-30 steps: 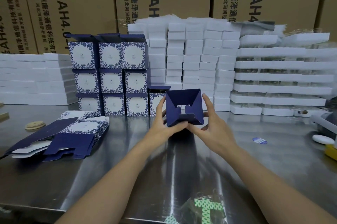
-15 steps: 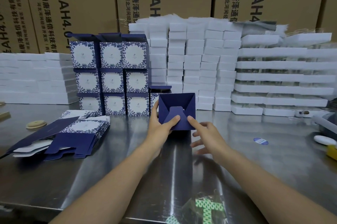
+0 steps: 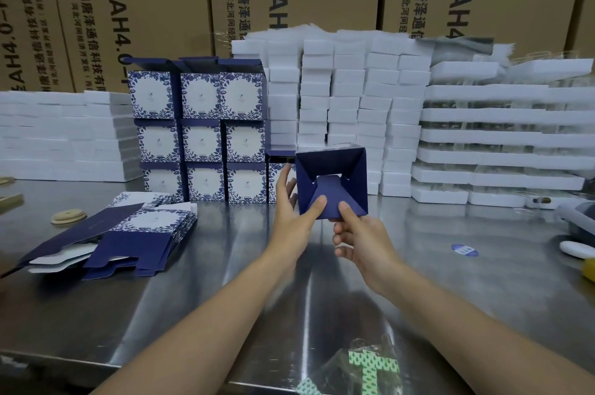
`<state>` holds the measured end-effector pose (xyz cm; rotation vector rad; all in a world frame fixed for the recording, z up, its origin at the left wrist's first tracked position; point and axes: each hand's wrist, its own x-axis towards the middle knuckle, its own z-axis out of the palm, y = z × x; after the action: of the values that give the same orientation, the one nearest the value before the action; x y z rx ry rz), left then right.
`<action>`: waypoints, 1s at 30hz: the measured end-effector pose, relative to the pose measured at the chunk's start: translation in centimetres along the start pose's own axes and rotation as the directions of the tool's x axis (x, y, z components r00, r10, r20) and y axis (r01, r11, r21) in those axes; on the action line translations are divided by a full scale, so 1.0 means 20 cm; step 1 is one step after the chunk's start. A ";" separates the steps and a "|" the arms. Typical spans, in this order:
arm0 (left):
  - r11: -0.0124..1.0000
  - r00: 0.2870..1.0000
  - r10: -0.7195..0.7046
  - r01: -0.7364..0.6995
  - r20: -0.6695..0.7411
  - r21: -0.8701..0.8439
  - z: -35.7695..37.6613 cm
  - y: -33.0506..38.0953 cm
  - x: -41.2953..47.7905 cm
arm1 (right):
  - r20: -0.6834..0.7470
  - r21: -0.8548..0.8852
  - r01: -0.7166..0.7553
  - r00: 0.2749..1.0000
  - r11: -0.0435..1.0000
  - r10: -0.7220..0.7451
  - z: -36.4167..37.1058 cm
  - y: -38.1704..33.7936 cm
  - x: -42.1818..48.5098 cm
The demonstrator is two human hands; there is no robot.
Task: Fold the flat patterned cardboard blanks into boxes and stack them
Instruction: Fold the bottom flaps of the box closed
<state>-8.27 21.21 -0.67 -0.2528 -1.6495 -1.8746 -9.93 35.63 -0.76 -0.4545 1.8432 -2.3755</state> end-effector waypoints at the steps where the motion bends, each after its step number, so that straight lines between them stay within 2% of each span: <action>1: 0.999 0.999 -0.047 0.047 -0.018 -0.016 0.00 0.00 0.00 | -0.017 0.010 0.006 1.000 1.000 -0.006 0.00 -0.01 0.00; 5: 0.933 0.936 -0.351 0.353 -0.035 0.068 -0.01 -0.01 -0.01 | -0.110 0.026 -0.006 0.994 1.000 0.009 0.00 -0.02 0.01; 7: 0.893 0.902 -0.433 0.428 0.004 0.137 -0.01 -0.01 -0.02 | -0.140 0.022 -0.002 0.990 1.000 0.005 0.00 -0.04 0.01; 10: 0.886 0.897 -0.436 0.414 0.075 0.209 0.00 0.00 -0.03 | -0.135 0.024 0.006 0.991 1.000 -0.002 0.00 -0.05 0.01; 16: 0.900 0.897 -0.431 0.419 0.101 0.118 0.02 0.02 -0.03 | -0.084 -0.030 -0.013 0.996 0.999 0.010 0.01 -0.04 0.00; 22: 0.886 0.877 -0.463 0.458 0.126 0.068 0.02 0.03 -0.03 | 0.054 -0.020 -0.103 0.993 0.994 0.104 0.01 -0.03 -0.01; 27: 0.872 0.860 -0.489 0.476 0.145 0.115 0.03 0.03 -0.04 | -0.007 -0.029 -0.059 0.998 0.998 0.059 0.02 -0.03 -0.02; 30: 0.870 0.854 -0.493 0.480 0.170 0.111 0.04 0.02 -0.05 | 0.016 -0.045 -0.046 0.999 0.998 0.047 0.02 -0.04 -0.01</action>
<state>-7.56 22.26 -0.71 0.0217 -2.0496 -2.2139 -9.48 35.60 -0.07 -0.4300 1.8818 -2.2971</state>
